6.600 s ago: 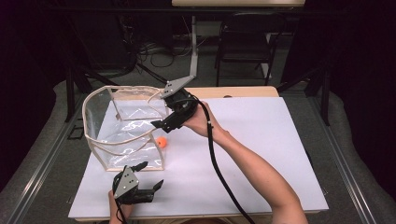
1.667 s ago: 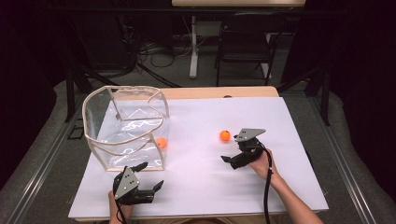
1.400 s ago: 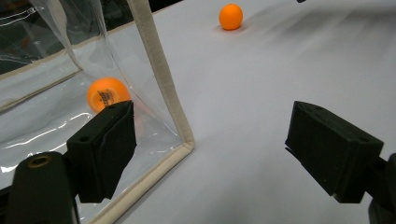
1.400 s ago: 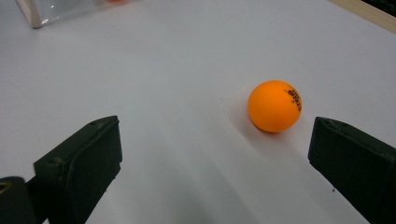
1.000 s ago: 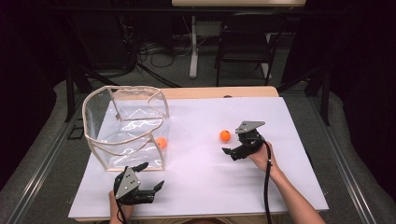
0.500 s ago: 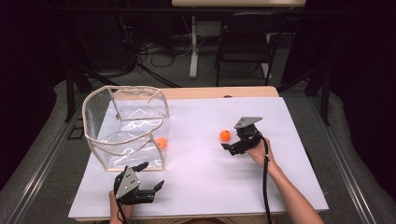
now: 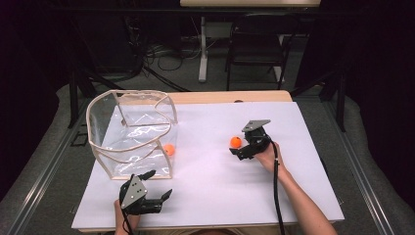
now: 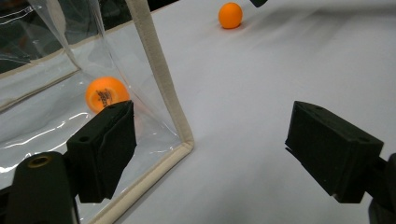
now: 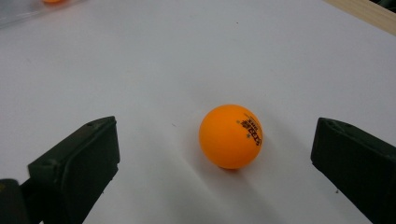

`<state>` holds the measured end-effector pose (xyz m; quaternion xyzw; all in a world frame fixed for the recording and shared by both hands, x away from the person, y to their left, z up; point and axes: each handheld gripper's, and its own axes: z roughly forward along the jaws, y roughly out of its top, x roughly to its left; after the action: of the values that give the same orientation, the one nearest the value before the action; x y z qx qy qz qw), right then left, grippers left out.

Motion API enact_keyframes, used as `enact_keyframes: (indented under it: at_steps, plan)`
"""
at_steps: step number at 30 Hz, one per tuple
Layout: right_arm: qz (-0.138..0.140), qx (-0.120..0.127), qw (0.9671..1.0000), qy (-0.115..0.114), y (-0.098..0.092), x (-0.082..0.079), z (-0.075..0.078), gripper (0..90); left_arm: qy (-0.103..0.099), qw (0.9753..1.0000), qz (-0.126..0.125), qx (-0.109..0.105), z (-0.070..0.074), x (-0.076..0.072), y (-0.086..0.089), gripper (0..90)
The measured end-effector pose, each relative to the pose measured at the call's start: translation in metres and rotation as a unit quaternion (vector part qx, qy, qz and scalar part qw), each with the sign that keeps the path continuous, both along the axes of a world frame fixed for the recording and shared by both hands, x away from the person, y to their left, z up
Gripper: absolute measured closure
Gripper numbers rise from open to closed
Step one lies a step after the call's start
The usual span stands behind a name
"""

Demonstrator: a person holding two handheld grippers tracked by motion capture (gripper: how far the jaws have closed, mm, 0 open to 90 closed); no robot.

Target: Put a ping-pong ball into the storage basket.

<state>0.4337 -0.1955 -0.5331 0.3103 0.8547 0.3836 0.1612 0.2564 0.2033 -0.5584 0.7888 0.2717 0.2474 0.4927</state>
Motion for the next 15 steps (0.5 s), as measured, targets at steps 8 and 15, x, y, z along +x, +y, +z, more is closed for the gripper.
enact_keyframes:
  at_steps: [8, 15]
  plan:
    - [-0.005, -0.006, 1.0, 0.003, 0.0016, 0.0036, -0.0036, 0.0, 0.001, 1.0, -0.003, 0.0, -0.0004, 0.0006, -0.0006, 15.9]
    - [-0.001, -0.015, 0.9999, 0.001, 0.0096, 0.0073, -0.0083, 0.0, 0.002, 1.0, -0.002, 0.0, -0.0006, 0.001, -0.0008, 15.9]
